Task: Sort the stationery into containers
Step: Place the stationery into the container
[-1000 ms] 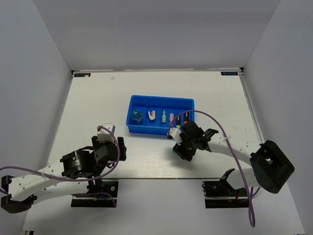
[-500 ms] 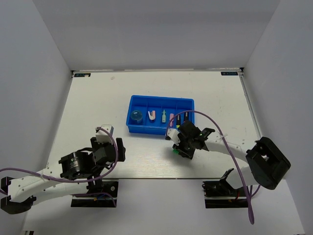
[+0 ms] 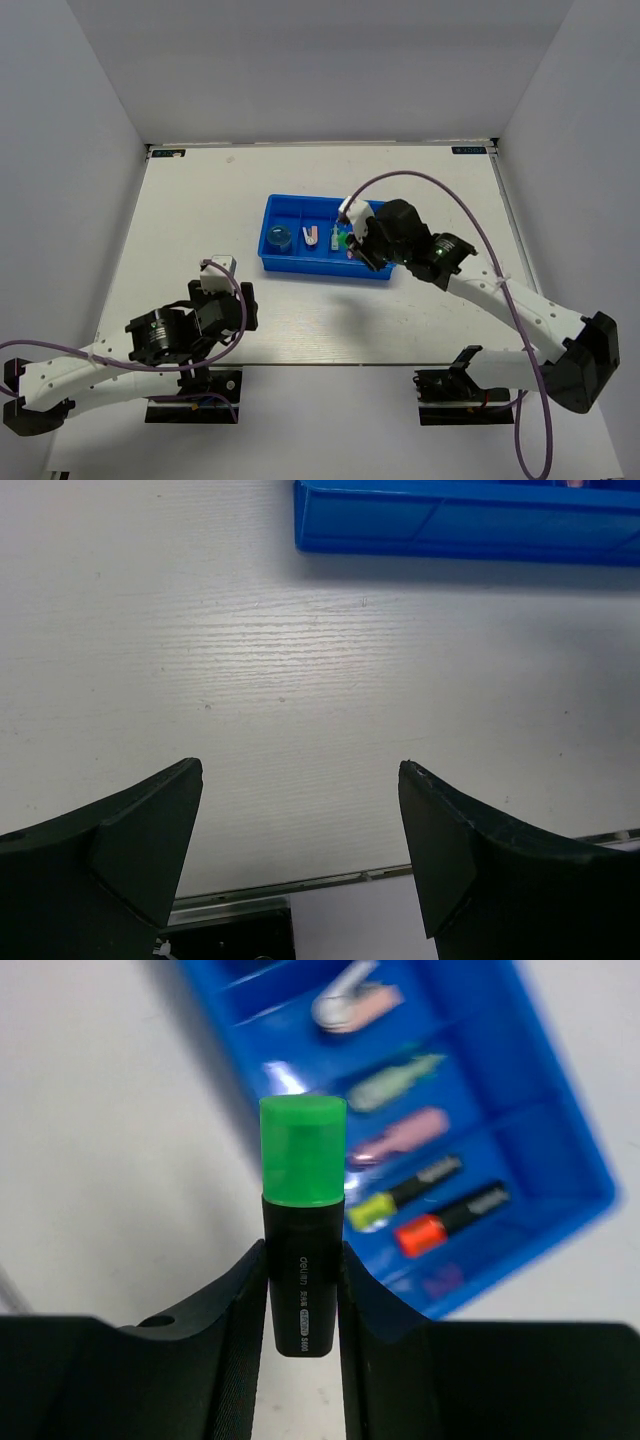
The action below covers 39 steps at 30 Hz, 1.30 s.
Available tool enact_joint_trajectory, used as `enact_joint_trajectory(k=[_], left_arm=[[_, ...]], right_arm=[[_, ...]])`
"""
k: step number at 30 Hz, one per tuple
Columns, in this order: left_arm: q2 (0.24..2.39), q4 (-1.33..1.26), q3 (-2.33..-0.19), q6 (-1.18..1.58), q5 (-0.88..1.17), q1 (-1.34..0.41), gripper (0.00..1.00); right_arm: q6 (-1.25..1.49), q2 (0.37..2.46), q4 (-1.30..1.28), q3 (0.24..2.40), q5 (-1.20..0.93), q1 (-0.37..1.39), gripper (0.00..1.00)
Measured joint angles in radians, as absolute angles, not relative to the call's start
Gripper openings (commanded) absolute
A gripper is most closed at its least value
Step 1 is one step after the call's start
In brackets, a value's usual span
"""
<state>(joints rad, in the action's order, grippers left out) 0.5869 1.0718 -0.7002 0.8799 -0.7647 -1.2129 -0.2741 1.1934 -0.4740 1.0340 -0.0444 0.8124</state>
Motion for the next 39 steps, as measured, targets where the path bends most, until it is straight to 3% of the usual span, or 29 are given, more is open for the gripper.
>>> enact_joint_trajectory(k=[7, 18, 25, 32, 33, 35, 36, 37, 38, 39], left_arm=[[0.604, 1.069, -0.7, 0.878, -0.757, -1.213, 0.89], [0.605, 1.069, -0.7, 0.876, -0.747, -1.213, 0.89], [0.599, 1.062, -0.7, 0.876, -0.744, -1.213, 0.89], [0.632, 1.048, -0.701, 0.855, -0.744, -1.213, 0.91], [0.641, 1.044, -0.703, 0.845, -0.744, -1.213, 0.88], [0.661, 1.037, -0.712, 0.828, -0.743, -1.213, 0.68], [0.674, 1.036, -0.724, 0.814, -0.743, -1.213, 0.53], [0.685, 1.028, -0.737, 0.803, -0.743, -1.213, 0.14], [0.698, 1.021, -0.753, 0.788, -0.743, -1.211, 0.01], [0.713, 1.019, -0.773, 0.765, -0.743, -1.205, 0.0]], right_arm=[[-0.075, 1.407, -0.424, 1.172, 0.4, 0.778, 0.0], [0.136, 1.626, -0.485, 1.289, 0.467, 0.672, 0.0], [0.165, 1.656, -0.559, 1.308, 0.381, 0.617, 0.67], [0.147, 1.648, -0.577, 1.312, 0.278, 0.602, 0.81], [0.145, 1.639, -0.577, 1.311, 0.262, 0.601, 0.83], [0.133, 1.599, -0.571, 1.299, 0.231, 0.598, 0.9], [0.123, 1.562, -0.559, 1.28, 0.223, 0.596, 0.9], [0.11, 1.518, -0.539, 1.253, 0.219, 0.595, 0.9], [0.094, 1.459, -0.514, 1.212, 0.216, 0.596, 0.9], [0.083, 1.403, -0.506, 1.181, 0.218, 0.596, 0.9]])
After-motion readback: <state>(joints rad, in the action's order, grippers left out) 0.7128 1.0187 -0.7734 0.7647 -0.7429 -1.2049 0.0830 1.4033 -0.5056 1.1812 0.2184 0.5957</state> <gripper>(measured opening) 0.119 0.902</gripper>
